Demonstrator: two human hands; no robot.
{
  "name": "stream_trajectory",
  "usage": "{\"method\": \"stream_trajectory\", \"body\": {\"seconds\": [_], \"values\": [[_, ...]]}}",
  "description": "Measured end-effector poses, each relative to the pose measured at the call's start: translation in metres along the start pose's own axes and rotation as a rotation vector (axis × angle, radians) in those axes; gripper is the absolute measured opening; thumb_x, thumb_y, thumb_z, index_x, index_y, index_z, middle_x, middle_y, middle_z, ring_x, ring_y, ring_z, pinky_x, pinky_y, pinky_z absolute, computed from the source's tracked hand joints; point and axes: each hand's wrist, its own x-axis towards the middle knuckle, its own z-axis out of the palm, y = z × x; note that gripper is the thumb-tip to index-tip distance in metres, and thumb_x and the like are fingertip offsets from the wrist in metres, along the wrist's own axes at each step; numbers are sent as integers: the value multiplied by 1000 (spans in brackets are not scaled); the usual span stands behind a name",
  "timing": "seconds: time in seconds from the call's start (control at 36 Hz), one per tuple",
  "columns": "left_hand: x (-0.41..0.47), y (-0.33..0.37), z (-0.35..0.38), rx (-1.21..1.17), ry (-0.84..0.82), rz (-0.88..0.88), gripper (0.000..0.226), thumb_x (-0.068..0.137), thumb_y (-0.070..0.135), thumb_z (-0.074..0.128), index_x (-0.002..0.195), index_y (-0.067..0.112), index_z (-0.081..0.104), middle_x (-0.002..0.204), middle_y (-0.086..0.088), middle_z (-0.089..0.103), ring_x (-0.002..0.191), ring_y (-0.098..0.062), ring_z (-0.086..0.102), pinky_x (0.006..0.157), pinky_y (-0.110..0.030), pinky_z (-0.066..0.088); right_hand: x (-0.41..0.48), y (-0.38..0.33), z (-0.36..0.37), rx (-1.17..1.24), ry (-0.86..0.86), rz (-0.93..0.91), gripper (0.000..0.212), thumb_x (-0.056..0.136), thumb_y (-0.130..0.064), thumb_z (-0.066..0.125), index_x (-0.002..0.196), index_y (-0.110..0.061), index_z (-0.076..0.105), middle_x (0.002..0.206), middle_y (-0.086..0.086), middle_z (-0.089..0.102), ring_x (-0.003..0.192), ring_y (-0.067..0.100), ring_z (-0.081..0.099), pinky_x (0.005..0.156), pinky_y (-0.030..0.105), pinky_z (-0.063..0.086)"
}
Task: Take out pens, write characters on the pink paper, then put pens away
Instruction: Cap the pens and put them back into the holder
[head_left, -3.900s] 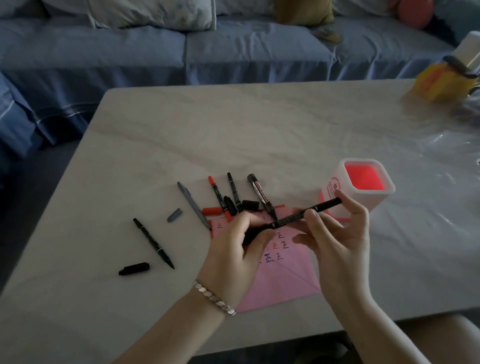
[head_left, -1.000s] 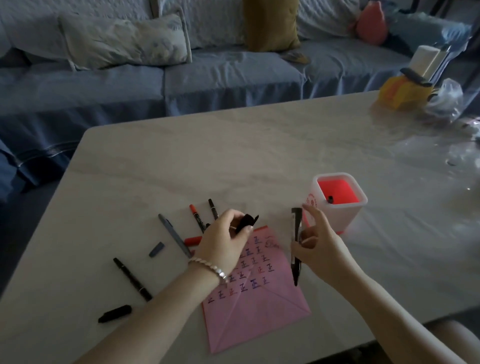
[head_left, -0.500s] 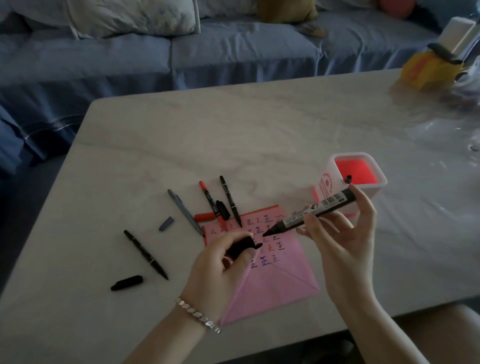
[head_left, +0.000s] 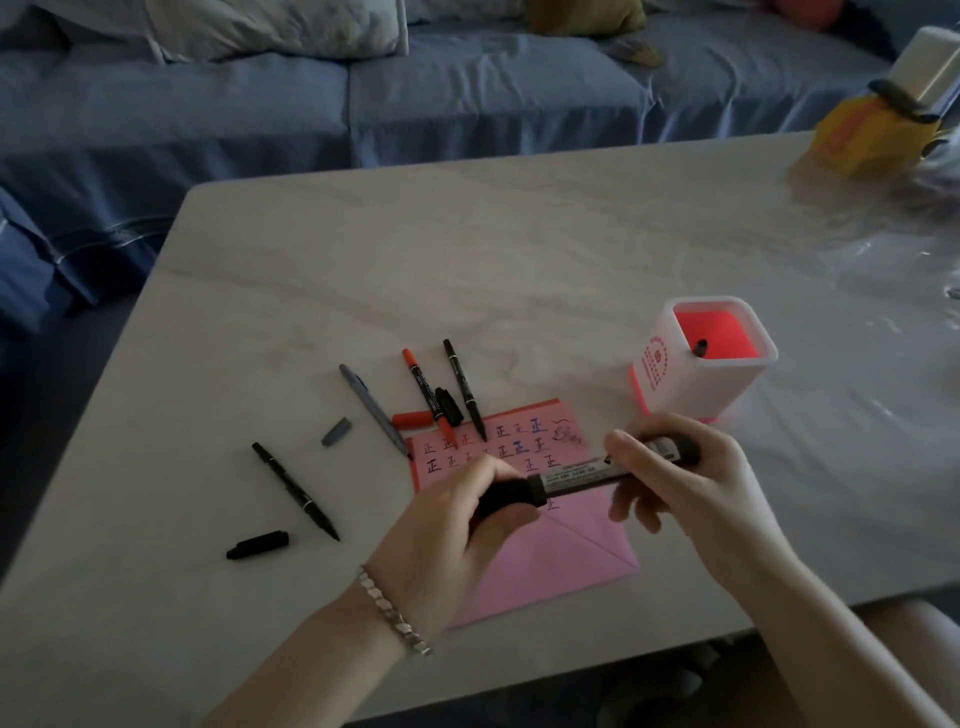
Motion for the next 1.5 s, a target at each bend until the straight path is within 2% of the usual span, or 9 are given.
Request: {"method": "stream_trajectory", "body": {"seconds": [0.19, 0.47, 0.58, 0.72, 0.83, 1.03, 1.28, 1.36, 1.5], "values": [[2, -4, -9, 199, -65, 95, 47, 81, 63, 34, 93, 23, 56, 70, 17, 53, 71, 0, 53, 61, -11, 42, -3, -7, -2, -456, -82, -5, 47, 82, -31, 60, 36, -22, 53, 33, -6, 45, 31, 5, 33, 39, 13, 28], [-3, -7, -17, -112, -240, -10, 45, 69, 78, 38, 76, 37, 54, 56, 12, 48, 47, -5, 41, 46, -16, 34, -15, -9, 3, -520, -152, -478, 13, 76, -30, 58, 72, -26, 69, 59, -41, 55, 50, -11, 52, 46, -3, 32], [-3, -6, -19, -149, -231, -41, 50, 68, 78, 42, 83, 33, 57, 55, 8, 47, 47, -8, 40, 47, -20, 35, -14, -7, 7, -481, -143, -427, 14, 75, -34, 58, 71, -30, 70, 59, -33, 60, 48, -5, 54, 44, 1, 35], [0, -9, -17, 274, -54, 247, 45, 88, 56, 35, 87, 17, 58, 65, 14, 51, 62, -1, 46, 57, -7, 37, -10, 1, 13, -368, -49, -172, 28, 81, -16, 65, 57, -29, 68, 55, -23, 66, 45, -1, 53, 41, 9, 38], [4, -16, -10, 497, 30, 371, 31, 91, 43, 37, 89, 14, 49, 66, 5, 53, 64, -5, 39, 61, -15, 38, -10, 9, 11, -338, -29, 10, 41, 84, -19, 59, 44, -23, 62, 37, -9, 51, 34, 4, 38, 38, 11, 29], [29, -17, 12, 291, -78, -70, 16, 89, 36, 50, 103, 29, 54, 85, 15, 55, 76, 2, 48, 63, -7, 38, 5, 14, -14, -496, -12, 56, 17, 85, -29, 58, 73, -20, 63, 39, -12, 53, 36, 1, 43, 40, 9, 34], [54, -20, 2, 256, 20, -181, 9, 89, 19, 53, 91, 28, 55, 86, 16, 57, 78, 4, 54, 65, -4, 42, 29, -25, -88, -735, 653, -422, 10, 81, -20, 65, 90, -15, 63, 78, 1, 61, 62, -4, 51, 59, 5, 37], [51, -25, -5, 290, 54, -194, 10, 89, 19, 52, 88, 28, 57, 89, 15, 56, 78, 7, 52, 61, 1, 39, 45, -16, -94, -848, 640, -285, 16, 82, -22, 63, 92, -10, 61, 90, 13, 64, 79, 23, 56, 66, 29, 41], [42, -30, -16, 295, 62, -247, 11, 89, 20, 55, 85, 30, 58, 82, 21, 55, 71, 8, 52, 54, -2, 39, 65, 1, -81, -998, 511, -151, 19, 83, -24, 62, 97, -11, 58, 101, 13, 62, 86, 33, 56, 63, 30, 33]]}}
